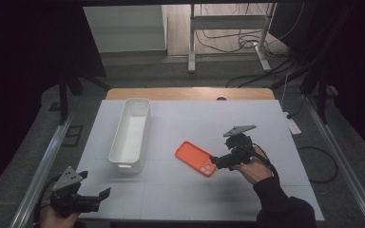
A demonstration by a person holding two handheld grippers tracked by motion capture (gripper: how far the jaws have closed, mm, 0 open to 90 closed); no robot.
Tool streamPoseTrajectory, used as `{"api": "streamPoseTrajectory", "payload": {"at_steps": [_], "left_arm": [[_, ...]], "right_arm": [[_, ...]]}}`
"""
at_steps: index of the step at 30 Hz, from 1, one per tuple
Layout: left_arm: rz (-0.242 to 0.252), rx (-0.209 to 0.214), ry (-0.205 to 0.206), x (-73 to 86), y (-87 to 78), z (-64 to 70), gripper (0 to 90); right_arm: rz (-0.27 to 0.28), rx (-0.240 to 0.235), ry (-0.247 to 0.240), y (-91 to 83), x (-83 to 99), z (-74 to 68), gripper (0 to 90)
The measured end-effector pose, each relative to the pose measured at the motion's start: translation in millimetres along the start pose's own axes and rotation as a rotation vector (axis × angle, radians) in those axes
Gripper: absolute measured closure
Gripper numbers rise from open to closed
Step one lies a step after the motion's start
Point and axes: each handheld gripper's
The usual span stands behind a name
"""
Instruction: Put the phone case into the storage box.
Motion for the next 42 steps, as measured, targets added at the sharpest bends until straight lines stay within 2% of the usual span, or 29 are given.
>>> {"api": "streamPoseTrajectory", "payload": {"at_steps": [7,29,34,37,39,42], "left_arm": [[0.001,0.002,-0.001,0.1,-0.1,-0.2,0.0],[-0.002,0.001,0.012,0.0,0.1,0.4,0.0],[-0.004,-0.001,0.014,-0.1,0.6,1.0,0.0],[-0.005,-0.001,0.014,-0.2,0.7,1.1,0.0],[-0.006,0.0,0.015,-0.2,0.6,1.1,0.1],[-0.007,0.0,0.016,-0.2,0.7,1.2,0.1]], "right_arm": [[0.0,-0.003,-0.003,7.7,-5.8,-1.8,0.0],[-0.069,0.0,-0.067,37.9,-23.7,-16.1,0.0],[-0.095,-0.009,-0.057,41.1,-23.5,-15.6,0.1],[-0.113,-0.009,-0.062,41.9,-23.0,-15.6,14.3],[-0.117,-0.024,-0.075,41.4,-22.5,-15.3,30.7],[-0.115,-0.038,-0.093,40.4,-22.4,-15.8,49.6]]}}
Point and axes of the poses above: each handheld gripper's, and its own axes: y roughly forward along the jaws, x roughly out of its underside, z roughly to its right, and after that the axes turned 6 degrees about x, right-handed
